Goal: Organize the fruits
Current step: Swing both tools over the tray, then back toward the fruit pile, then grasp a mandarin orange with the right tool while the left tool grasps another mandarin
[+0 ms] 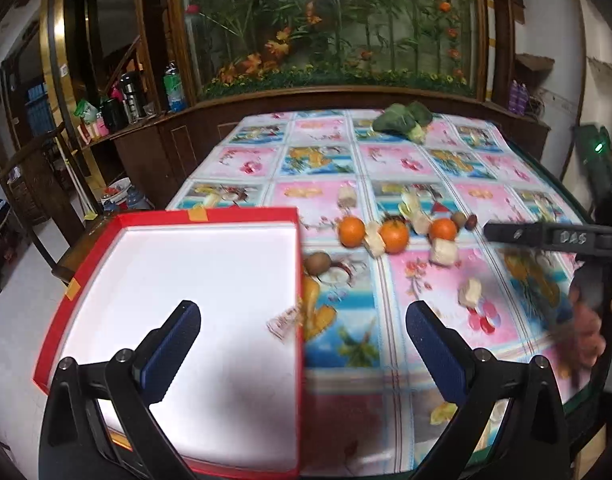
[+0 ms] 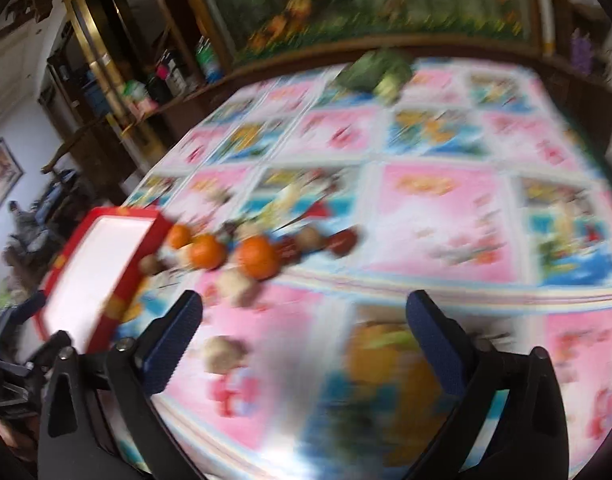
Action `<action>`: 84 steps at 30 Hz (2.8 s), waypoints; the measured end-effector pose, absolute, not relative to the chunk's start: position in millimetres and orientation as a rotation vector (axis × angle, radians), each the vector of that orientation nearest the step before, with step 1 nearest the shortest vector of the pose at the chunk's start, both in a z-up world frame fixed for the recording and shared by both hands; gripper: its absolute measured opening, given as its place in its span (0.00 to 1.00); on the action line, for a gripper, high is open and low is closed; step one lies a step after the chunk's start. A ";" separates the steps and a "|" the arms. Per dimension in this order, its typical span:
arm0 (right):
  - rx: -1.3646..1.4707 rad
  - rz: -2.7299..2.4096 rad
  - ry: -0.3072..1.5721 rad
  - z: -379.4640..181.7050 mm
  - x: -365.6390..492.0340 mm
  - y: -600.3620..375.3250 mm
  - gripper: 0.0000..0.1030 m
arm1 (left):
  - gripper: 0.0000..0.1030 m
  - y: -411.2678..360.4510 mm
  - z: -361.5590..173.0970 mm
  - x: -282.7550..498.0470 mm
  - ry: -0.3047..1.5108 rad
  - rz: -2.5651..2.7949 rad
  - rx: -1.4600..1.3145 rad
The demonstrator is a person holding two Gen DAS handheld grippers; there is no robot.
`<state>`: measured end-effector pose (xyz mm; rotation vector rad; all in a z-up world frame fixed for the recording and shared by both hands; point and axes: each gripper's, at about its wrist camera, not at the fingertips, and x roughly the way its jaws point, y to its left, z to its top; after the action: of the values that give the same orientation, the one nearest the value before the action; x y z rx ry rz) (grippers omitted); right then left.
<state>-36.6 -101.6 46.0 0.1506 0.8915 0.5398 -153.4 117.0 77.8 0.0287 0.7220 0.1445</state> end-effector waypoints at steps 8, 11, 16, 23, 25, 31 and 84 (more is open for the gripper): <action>0.318 0.570 1.066 27.6 -2.7 -85.0 0.70 | 0.99 97.5 62.4 -106.8 0.811 0.158 0.159; 0.326 0.556 1.101 23.8 8.1 -79.1 0.68 | 0.99 94.2 58.8 -94.0 0.830 0.158 0.182; 0.313 0.570 1.095 23.4 18.8 -66.9 0.68 | 0.99 89.9 57.4 -83.4 0.842 0.180 0.213; 0.281 0.631 1.070 26.0 16.6 -75.6 0.66 | 0.99 90.1 54.3 -78.8 0.847 0.224 0.192; 0.257 0.627 1.069 27.7 15.2 -76.5 0.66 | 0.99 85.4 52.0 -71.3 0.861 0.203 0.193; 0.238 0.626 1.070 26.9 13.4 -74.0 0.65 | 0.99 93.3 55.0 -70.0 0.838 0.240 0.211; 0.443 0.576 0.909 51.9 24.1 -123.0 0.34 | 0.33 49.3 33.7 -19.7 0.927 -0.065 0.129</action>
<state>24.1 -123.0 51.9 0.4434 0.9094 0.5755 -19.7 49.3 33.7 0.1294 0.9275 -0.0647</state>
